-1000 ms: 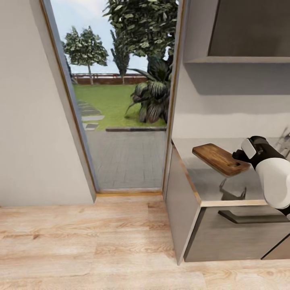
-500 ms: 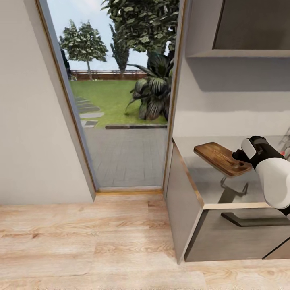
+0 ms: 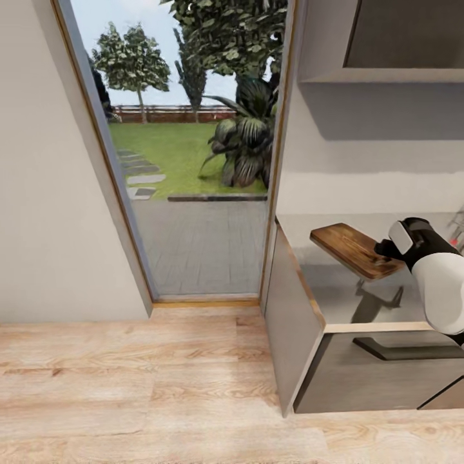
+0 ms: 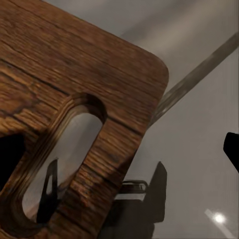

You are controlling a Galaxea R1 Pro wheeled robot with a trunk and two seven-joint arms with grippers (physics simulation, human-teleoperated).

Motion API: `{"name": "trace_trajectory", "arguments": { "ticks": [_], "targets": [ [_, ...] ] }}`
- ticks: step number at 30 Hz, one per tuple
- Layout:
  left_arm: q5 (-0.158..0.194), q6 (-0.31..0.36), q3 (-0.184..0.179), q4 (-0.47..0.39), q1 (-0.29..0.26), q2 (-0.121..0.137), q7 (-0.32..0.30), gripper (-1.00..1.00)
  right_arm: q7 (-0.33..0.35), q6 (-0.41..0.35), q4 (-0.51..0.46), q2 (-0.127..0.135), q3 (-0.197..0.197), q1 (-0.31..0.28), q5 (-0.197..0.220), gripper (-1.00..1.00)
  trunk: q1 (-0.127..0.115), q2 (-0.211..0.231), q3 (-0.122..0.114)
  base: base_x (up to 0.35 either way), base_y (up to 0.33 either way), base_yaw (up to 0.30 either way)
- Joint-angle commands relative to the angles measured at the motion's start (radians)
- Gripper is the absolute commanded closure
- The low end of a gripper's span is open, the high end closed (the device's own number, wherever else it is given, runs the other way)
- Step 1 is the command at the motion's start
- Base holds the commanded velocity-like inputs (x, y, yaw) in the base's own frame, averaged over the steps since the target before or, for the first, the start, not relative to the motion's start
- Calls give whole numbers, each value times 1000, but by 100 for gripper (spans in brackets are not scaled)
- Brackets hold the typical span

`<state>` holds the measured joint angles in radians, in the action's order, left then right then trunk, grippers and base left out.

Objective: In the kitchen, take the Vidalia onion out of the sink, dice it on the chopping board with the paring knife, put the diced onion into the bowl on the countertop, then place both the paring knife and the chopping board into the sink.

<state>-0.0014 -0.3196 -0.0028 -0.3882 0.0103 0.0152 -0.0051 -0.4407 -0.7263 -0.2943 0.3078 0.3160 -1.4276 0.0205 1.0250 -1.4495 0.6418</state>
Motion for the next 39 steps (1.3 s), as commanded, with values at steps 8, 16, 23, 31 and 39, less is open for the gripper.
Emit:
{"name": "trace_trajectory", "arguments": {
  "ticks": [8, 16, 23, 31, 39],
  "targets": [
    [0, -1, 0, -1, 0, 0, 0, -100, -4, -4, -2, 18, 3, -1, 2, -100, 0, 0, 14, 0, -5, 0],
    [0, -1, 0, -1, 0, 0, 0, -100, -4, -3, -1, 21, 2, -1, 2, -100, 0, 0, 26, 0, 0, 0],
    [0, -1, 0, 1, 0, 0, 0, -100, -4, -2, 0, 22, 0, -1, 1, -100, 0, 0, 38, 0, 0, 0],
    [0, -1, 0, 2, 0, 0, 0, -100, -4, -2, 1, 22, 0, -1, 1, -100, 0, 0, 50, 0, 0, 0],
    [0, -1, 0, 2, 0, 0, 0, -100, -1, -2, 8, 20, -1, -1, 1, -100, 0, 0, 59, 0, 0, 0]
  ]
}}
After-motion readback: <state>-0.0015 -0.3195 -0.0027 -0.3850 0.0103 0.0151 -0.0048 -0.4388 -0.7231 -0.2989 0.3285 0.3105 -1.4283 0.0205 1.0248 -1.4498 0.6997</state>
